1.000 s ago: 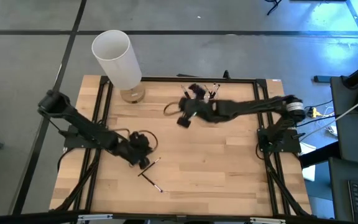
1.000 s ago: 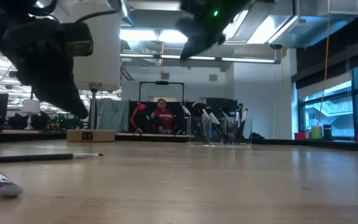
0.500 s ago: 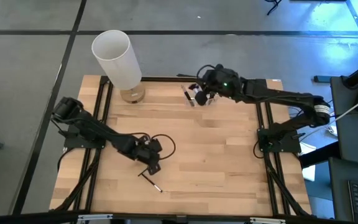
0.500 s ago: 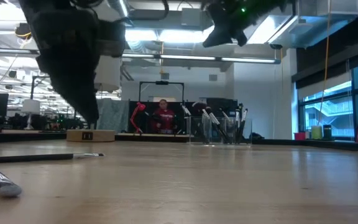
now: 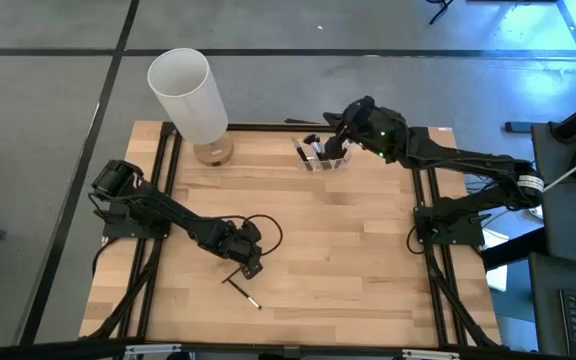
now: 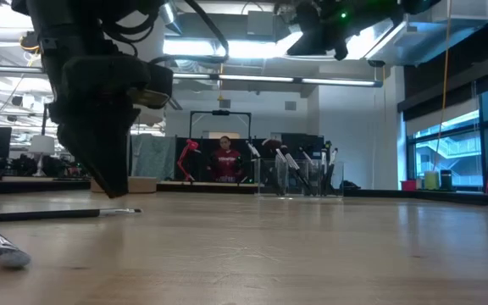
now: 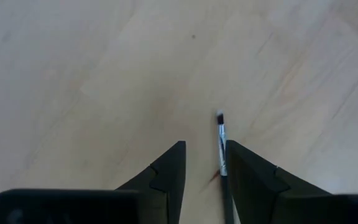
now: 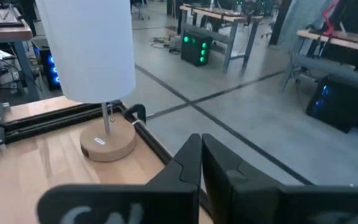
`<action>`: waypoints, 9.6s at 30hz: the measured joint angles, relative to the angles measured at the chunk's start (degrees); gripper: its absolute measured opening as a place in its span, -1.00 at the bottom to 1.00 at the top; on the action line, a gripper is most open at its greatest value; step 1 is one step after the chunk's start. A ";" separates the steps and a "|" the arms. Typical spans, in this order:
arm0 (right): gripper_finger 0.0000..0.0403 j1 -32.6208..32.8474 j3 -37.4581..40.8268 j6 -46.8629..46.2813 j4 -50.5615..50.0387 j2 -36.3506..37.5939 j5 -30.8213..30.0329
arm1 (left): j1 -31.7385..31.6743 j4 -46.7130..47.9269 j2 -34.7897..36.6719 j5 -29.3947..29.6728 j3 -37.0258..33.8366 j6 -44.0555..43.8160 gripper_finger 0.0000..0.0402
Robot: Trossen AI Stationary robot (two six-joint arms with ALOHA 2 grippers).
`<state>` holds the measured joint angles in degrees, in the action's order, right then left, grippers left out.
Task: Put items in baskets/containers
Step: Put the black eyeshadow brush into the transparent organizer
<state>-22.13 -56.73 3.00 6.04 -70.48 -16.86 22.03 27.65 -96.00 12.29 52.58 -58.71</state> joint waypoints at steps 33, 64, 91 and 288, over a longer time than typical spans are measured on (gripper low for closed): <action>-0.93 11.75 -0.02 -11.25 -26.61 11.82 -25.83 | -2.26 -2.05 -3.28 -2.85 -0.02 11.17 -0.89; -0.93 17.03 -0.02 -22.09 -41.31 17.73 -45.71 | -41.82 -81.04 -14.81 16.15 8.19 40.41 -0.89; -0.93 17.03 -0.02 -21.89 -41.56 17.71 -46.60 | -37.03 -87.81 -20.51 30.38 8.20 52.83 -0.53; -0.14 18.21 5.42 -21.94 53.66 -34.20 16.09 | -16.45 -71.87 23.84 9.45 -31.80 33.05 -0.85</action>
<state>-3.92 -51.31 -18.95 59.71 -104.68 -0.78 5.58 -44.23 -72.16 21.74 20.78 -25.66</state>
